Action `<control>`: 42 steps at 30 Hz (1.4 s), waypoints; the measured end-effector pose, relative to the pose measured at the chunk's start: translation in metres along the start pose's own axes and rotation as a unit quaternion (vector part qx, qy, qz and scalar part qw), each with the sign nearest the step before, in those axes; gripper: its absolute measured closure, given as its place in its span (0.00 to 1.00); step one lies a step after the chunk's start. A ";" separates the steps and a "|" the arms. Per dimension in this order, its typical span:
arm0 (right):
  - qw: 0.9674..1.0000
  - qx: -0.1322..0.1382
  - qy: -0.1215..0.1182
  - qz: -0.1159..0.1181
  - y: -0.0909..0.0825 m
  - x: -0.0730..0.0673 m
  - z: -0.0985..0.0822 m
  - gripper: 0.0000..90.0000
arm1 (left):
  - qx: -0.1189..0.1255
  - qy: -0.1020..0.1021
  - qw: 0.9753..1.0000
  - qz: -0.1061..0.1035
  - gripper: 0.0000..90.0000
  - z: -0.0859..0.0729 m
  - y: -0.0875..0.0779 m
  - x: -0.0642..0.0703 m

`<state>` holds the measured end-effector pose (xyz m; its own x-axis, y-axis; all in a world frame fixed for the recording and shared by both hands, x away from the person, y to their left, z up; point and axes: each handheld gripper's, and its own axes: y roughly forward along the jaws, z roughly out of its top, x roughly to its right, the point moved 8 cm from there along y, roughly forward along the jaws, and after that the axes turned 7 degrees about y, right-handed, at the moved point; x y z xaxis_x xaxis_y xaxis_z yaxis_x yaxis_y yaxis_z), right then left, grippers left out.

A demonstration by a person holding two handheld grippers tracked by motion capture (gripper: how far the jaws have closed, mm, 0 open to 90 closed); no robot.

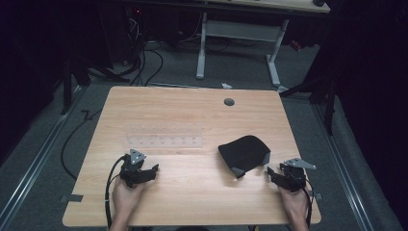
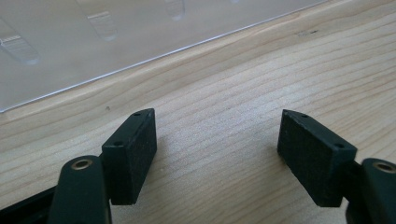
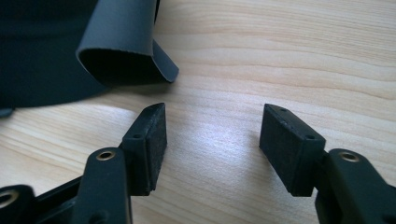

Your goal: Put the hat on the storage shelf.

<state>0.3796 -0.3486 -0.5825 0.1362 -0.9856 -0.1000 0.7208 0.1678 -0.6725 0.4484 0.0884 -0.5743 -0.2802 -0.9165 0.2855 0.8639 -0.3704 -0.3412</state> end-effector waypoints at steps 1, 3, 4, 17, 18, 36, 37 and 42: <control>1.000 0.004 0.004 0.002 -0.001 0.000 0.000 0.47 | 0.000 0.000 1.000 0.000 0.32 0.000 0.000 0.000; 1.000 0.009 0.008 0.004 -0.004 -0.002 0.000 0.48 | 0.001 0.000 1.000 0.000 0.32 0.000 0.000 0.000; 1.000 0.014 0.008 0.007 -0.006 -0.003 -0.001 0.48 | 0.001 0.000 1.000 0.000 0.32 0.000 0.000 0.000; 0.997 0.055 0.001 0.048 -0.027 -0.024 0.008 0.43 | 0.001 0.000 1.000 0.000 0.32 0.000 0.000 0.000; 0.997 0.060 0.000 0.047 -0.028 -0.025 0.010 0.41 | 0.001 0.000 1.000 0.000 0.32 0.000 0.000 0.000; 0.996 0.060 0.011 0.073 -0.009 -0.032 0.044 0.39 | 0.001 0.000 1.000 0.000 0.32 0.000 0.000 0.000; 0.995 0.058 0.013 0.076 -0.005 -0.032 0.046 0.39 | 0.001 0.000 1.000 0.000 0.32 0.000 0.000 0.000; 0.995 0.041 0.022 0.091 0.007 -0.033 0.044 0.39 | 0.001 0.000 1.000 0.000 0.32 0.000 0.000 0.000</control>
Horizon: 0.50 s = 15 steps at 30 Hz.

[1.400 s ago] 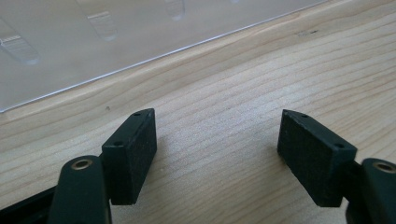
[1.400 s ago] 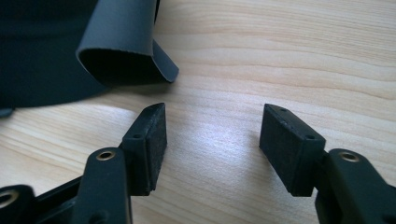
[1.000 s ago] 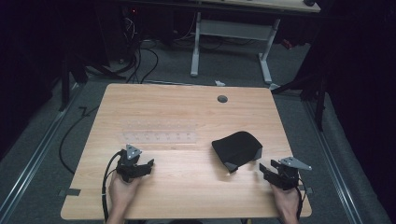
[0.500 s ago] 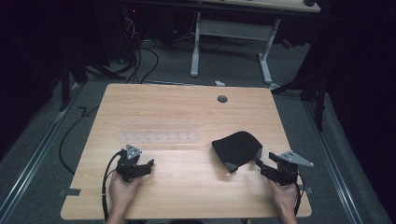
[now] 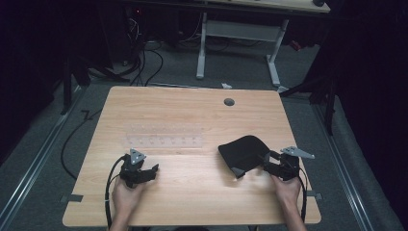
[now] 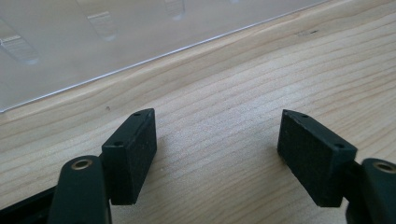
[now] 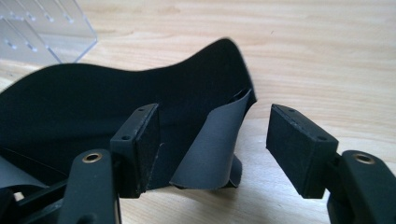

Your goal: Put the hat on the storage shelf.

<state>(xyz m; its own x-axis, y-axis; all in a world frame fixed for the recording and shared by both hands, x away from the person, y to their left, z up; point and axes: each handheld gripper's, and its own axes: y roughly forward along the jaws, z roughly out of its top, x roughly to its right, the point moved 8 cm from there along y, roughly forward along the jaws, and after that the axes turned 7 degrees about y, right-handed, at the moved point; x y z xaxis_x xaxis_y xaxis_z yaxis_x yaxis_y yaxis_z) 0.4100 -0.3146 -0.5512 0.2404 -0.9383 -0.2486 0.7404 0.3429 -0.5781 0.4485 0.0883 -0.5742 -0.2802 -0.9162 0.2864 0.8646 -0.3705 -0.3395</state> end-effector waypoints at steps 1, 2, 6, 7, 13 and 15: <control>1.000 -0.003 -0.002 0.003 0.003 0.000 -0.001 0.40 | 0.000 0.000 1.000 0.000 0.32 0.000 0.000 0.000; 1.000 -0.005 -0.006 0.003 0.006 0.000 -0.002 0.40 | 0.000 0.000 1.000 0.000 0.32 0.000 0.000 0.000; 1.000 -0.010 -0.001 0.010 0.015 0.000 -0.004 0.41 | -0.001 0.000 1.000 0.000 0.32 0.000 0.000 0.000; 1.000 -0.014 0.002 0.011 0.016 0.000 -0.004 0.41 | 0.000 0.000 1.000 0.000 0.32 0.000 0.000 0.000; 1.000 -0.015 0.002 0.012 0.022 0.001 -0.006 0.46 | 0.001 -0.001 1.000 0.001 0.32 0.000 0.000 0.000; 1.000 -0.015 0.004 0.012 0.025 -0.002 -0.007 0.49 | 0.000 0.000 1.000 0.001 0.32 0.000 0.000 0.000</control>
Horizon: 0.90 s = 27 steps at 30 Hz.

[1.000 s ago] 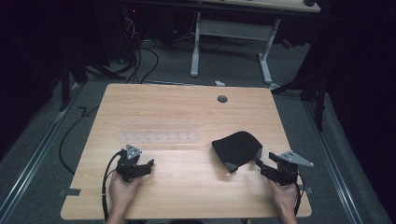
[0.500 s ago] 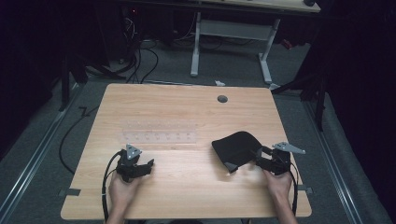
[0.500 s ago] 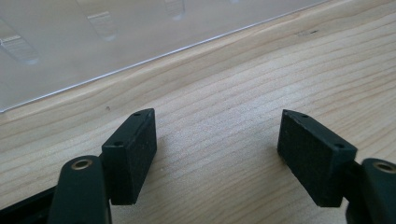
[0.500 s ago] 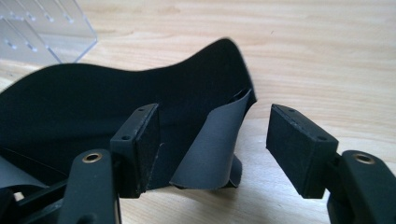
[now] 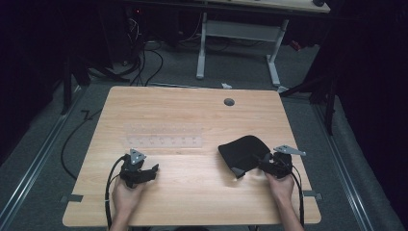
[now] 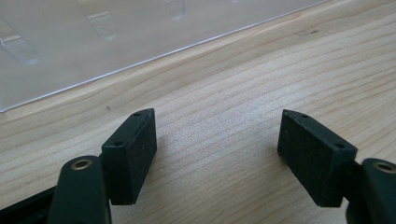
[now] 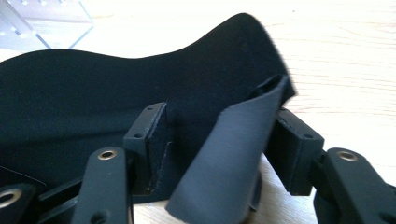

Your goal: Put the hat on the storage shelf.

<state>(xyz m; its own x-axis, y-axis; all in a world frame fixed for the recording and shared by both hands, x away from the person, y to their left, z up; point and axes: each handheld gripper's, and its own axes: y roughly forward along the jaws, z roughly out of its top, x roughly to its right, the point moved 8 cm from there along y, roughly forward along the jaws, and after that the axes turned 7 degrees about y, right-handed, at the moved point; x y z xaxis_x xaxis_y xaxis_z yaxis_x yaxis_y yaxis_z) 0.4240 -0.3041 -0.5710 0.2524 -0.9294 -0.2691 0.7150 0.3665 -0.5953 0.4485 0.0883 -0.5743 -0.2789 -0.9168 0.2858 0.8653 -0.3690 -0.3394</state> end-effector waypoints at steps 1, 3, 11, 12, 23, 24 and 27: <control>1.000 0.001 -0.002 0.000 0.001 0.000 0.000 0.49 | 0.000 0.000 1.000 0.000 0.32 0.000 0.000 0.000; 1.000 0.002 -0.004 0.003 0.002 -0.001 0.000 0.50 | 0.000 0.000 1.000 0.000 0.32 0.000 0.000 0.000; 1.000 0.006 -0.016 0.012 0.002 -0.007 -0.001 0.67 | 0.000 0.000 1.000 0.000 0.32 0.000 0.000 0.000; 1.000 0.009 -0.018 0.018 0.000 -0.007 0.000 0.72 | 0.000 -0.001 1.000 0.000 0.32 0.000 0.000 0.000; 0.998 0.021 -0.038 0.049 -0.011 -0.018 0.003 0.89 | 0.000 0.000 1.000 -0.002 0.32 0.000 0.000 0.001; 0.998 0.021 -0.042 0.052 -0.012 -0.019 0.003 0.90 | -0.001 0.001 1.000 -0.003 0.32 0.000 0.000 0.001; 0.997 0.020 -0.039 0.059 -0.015 -0.020 0.003 0.93 | -0.001 0.001 1.000 -0.004 0.33 0.000 0.000 0.001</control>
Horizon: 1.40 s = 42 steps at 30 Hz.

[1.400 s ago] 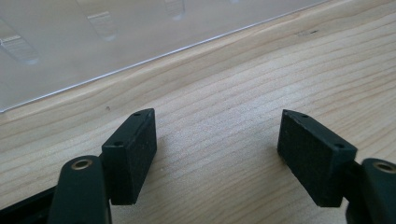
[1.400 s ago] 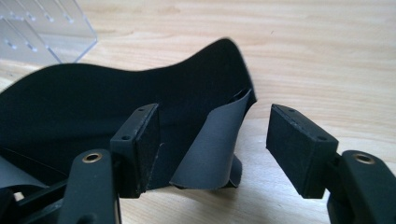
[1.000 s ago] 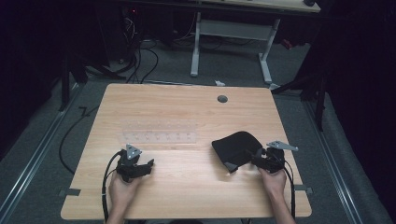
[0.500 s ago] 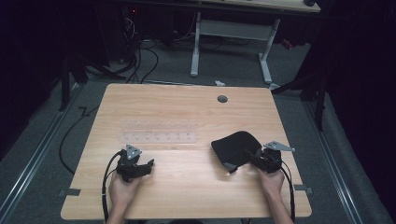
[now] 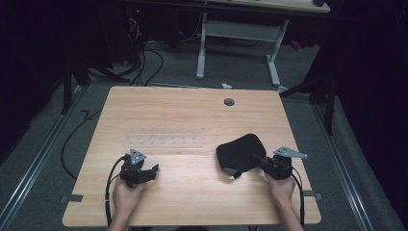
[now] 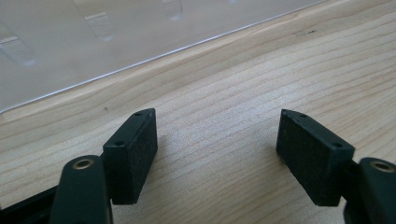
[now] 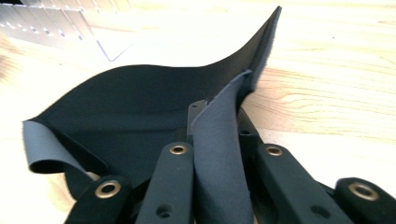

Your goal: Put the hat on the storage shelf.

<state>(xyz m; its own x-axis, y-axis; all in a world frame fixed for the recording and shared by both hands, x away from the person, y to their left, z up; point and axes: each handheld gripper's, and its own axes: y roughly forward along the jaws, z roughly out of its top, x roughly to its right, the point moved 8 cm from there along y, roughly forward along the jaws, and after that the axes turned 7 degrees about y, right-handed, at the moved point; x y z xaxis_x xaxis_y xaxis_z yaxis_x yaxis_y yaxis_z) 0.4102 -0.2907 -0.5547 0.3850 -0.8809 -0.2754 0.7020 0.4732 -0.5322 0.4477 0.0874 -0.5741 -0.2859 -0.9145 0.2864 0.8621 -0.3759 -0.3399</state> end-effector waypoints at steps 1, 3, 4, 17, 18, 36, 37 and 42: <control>1.000 -0.001 0.001 0.002 -0.001 -0.001 0.000 0.93 | 0.000 0.000 1.000 0.000 0.33 0.000 0.000 0.000; 1.000 -0.001 0.004 0.008 -0.002 -0.002 0.000 0.94 | 0.000 0.000 1.000 -0.001 0.33 0.000 0.000 0.000; 1.000 -0.001 0.008 0.012 -0.004 -0.003 0.001 0.94 | 0.000 0.000 1.000 -0.001 0.33 0.000 0.000 0.000; 0.999 0.010 0.019 0.030 -0.014 -0.010 0.005 0.95 | 0.000 0.000 1.000 0.000 0.33 0.000 0.000 0.000; 0.999 0.010 0.020 0.031 -0.015 -0.010 0.005 0.95 | 0.000 0.000 1.000 0.000 0.33 0.000 0.000 0.000; 0.998 0.023 0.028 0.050 -0.038 -0.029 0.007 0.95 | -0.004 0.001 1.000 -0.003 0.28 -0.001 0.002 0.003; 0.998 0.023 0.028 0.050 -0.038 -0.029 0.007 0.95 | -0.005 0.002 1.000 -0.004 0.28 -0.001 0.001 0.003; 0.997 0.028 0.028 0.059 -0.043 -0.039 0.007 0.95 | -0.008 0.005 1.000 -0.014 0.28 -0.002 0.000 0.006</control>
<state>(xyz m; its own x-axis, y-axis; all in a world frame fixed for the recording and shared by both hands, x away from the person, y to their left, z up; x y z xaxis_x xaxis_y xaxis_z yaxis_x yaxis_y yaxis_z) 0.3688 -0.2767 -0.5155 0.4345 -0.8170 -0.3792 0.6862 0.5729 -0.4482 0.4453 0.0813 -0.5747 -0.3142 -0.9052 0.2861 0.8472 -0.4034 -0.3457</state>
